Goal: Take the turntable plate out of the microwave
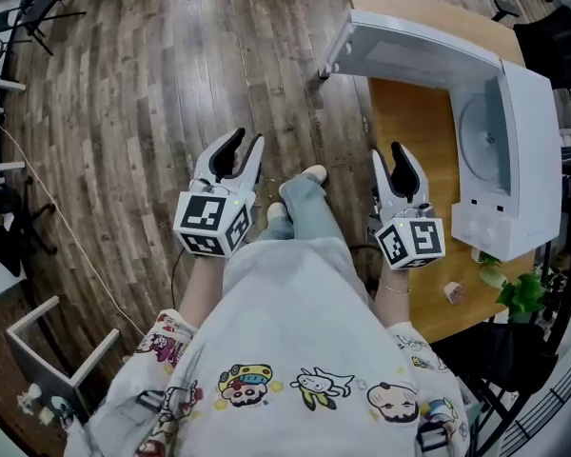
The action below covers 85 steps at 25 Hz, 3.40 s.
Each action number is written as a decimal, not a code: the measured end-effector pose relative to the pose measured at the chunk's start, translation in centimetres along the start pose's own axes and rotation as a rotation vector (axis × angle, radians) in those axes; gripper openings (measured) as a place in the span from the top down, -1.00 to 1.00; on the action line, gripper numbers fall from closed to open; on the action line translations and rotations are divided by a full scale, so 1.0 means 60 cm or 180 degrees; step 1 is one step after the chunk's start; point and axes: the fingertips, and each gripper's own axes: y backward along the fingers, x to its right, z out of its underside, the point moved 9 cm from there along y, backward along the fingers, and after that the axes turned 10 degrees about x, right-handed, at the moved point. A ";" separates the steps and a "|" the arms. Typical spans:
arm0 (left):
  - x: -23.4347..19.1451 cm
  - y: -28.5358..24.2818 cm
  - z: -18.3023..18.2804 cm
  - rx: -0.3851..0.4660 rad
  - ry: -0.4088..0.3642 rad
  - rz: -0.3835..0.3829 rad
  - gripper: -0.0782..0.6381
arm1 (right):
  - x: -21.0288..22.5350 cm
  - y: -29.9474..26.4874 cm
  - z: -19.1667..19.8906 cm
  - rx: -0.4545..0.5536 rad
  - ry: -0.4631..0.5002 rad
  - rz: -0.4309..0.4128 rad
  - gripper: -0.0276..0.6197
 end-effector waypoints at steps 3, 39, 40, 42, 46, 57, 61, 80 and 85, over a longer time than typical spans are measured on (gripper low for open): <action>0.011 -0.071 -0.021 -0.0045 -0.0049 0.0231 0.45 | 0.034 -0.024 -0.012 0.0017 -0.0030 0.0138 0.40; 0.418 -0.520 -0.060 -0.0879 -0.0534 0.3522 0.45 | 0.222 0.168 -0.098 0.0790 -0.0193 0.3169 0.40; 0.424 -0.524 -0.060 -0.0914 -0.0551 0.3609 0.45 | 0.216 0.170 -0.098 0.0806 -0.0204 0.3259 0.40; 0.437 -0.531 -0.059 -0.0975 -0.0589 0.3792 0.45 | 0.203 0.174 -0.096 0.0855 -0.0234 0.3447 0.40; 0.454 -0.542 -0.055 -0.1095 -0.0622 0.4053 0.45 | 0.181 0.178 -0.091 0.0930 -0.0294 0.3748 0.41; 0.482 -0.553 -0.037 -0.1255 -0.0576 0.4229 0.45 | 0.183 0.190 -0.075 0.1119 -0.0508 0.3956 0.41; 0.492 -0.551 -0.031 -0.1274 -0.0537 0.4235 0.45 | 0.189 0.199 -0.067 0.1199 -0.0601 0.3957 0.42; 0.493 -0.572 0.023 -0.1733 0.0205 0.3845 0.45 | 0.234 0.198 -0.025 0.1444 -0.1083 0.3786 0.43; 0.492 -0.582 0.046 -0.1831 0.0282 0.3771 0.45 | 0.245 0.199 0.002 0.1536 -0.1312 0.3772 0.43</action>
